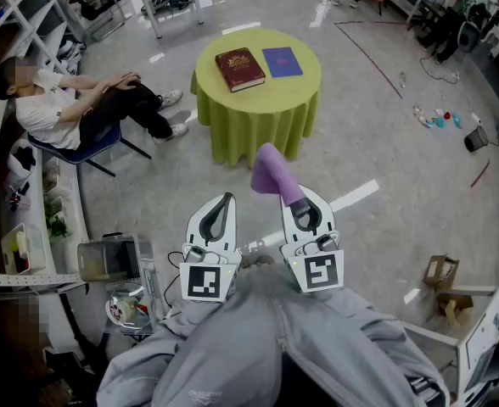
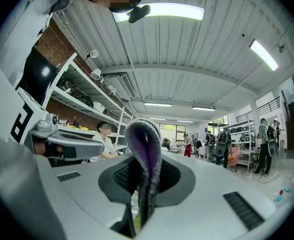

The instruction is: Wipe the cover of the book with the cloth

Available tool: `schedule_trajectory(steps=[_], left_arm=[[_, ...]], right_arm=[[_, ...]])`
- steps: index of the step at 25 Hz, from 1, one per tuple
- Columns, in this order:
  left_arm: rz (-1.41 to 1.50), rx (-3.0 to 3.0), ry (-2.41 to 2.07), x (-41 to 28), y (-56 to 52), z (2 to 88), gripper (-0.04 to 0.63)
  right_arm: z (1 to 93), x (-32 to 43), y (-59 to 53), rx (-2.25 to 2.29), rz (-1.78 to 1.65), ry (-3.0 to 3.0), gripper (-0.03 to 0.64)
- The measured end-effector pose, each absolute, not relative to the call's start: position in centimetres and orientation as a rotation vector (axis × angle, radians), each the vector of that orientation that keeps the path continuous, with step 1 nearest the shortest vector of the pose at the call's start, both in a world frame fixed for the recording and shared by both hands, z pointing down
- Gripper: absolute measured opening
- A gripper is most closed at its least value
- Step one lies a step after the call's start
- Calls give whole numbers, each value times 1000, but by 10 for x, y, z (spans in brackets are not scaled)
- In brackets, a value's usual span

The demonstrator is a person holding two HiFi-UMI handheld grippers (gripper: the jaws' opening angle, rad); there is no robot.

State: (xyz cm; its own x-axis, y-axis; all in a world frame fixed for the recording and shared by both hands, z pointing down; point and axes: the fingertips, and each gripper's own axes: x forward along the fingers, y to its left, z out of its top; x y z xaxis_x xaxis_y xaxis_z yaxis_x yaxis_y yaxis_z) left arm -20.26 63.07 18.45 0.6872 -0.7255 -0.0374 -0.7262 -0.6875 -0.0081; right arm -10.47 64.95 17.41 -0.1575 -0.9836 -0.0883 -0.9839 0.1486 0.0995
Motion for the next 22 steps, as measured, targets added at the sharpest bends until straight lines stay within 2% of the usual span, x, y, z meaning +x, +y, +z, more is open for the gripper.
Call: schedule_trajectory(steps=[22], left_arm=[[22,-2860,1260,-157,632,189,17]], right_arm=[[176,-52,650,-1991,127,2347,60]])
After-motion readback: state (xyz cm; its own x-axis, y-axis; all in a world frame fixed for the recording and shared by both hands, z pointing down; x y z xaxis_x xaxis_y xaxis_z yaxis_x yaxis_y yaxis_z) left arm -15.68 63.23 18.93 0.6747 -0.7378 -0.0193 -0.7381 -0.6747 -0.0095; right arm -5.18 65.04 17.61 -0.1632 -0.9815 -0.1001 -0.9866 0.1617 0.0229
